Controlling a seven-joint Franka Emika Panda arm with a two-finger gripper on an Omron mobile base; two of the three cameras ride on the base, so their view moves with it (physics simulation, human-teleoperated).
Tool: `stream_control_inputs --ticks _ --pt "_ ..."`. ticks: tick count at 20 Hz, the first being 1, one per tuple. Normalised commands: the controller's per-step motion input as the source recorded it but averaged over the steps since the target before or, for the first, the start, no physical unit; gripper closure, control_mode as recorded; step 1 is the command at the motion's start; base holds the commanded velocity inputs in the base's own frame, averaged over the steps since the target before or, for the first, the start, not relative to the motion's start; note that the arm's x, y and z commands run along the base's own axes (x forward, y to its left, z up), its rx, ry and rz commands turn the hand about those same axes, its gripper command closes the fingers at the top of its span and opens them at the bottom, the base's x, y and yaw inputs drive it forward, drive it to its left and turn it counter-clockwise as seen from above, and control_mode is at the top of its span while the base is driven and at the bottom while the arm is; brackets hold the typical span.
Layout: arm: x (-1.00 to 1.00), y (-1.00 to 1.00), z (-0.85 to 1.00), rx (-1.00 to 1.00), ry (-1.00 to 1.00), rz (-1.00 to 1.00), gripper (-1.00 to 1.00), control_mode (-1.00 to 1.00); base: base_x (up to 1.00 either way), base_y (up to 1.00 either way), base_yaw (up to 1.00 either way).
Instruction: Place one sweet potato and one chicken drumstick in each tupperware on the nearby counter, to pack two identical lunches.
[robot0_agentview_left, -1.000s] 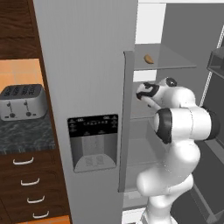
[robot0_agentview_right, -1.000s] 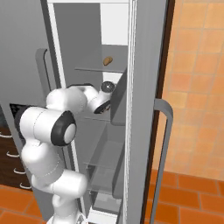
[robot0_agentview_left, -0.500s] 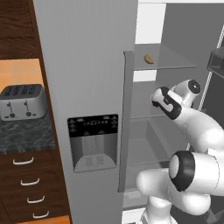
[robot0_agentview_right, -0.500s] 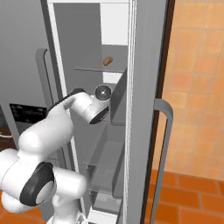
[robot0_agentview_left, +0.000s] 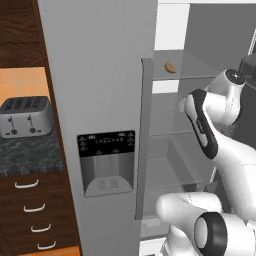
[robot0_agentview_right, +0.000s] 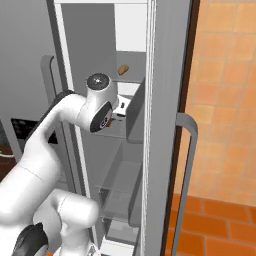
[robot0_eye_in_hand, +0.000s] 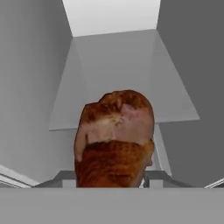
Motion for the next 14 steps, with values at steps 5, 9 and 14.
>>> stream_control_inputs --ticks 5,9,14 --pt "-1.00 0.51 0.07 -0.04 0.17 -0.05 1.00 -1.00 0.00 0.00 0.00" --pt "-1.00 0.51 -0.04 -0.02 0.11 -0.06 1.00 -1.00 0.00 0.00 0.00" --pt "-0.81 0.11 -0.34 0.00 0.07 0.03 1.00 -1.00 0.00 0.00 0.00"
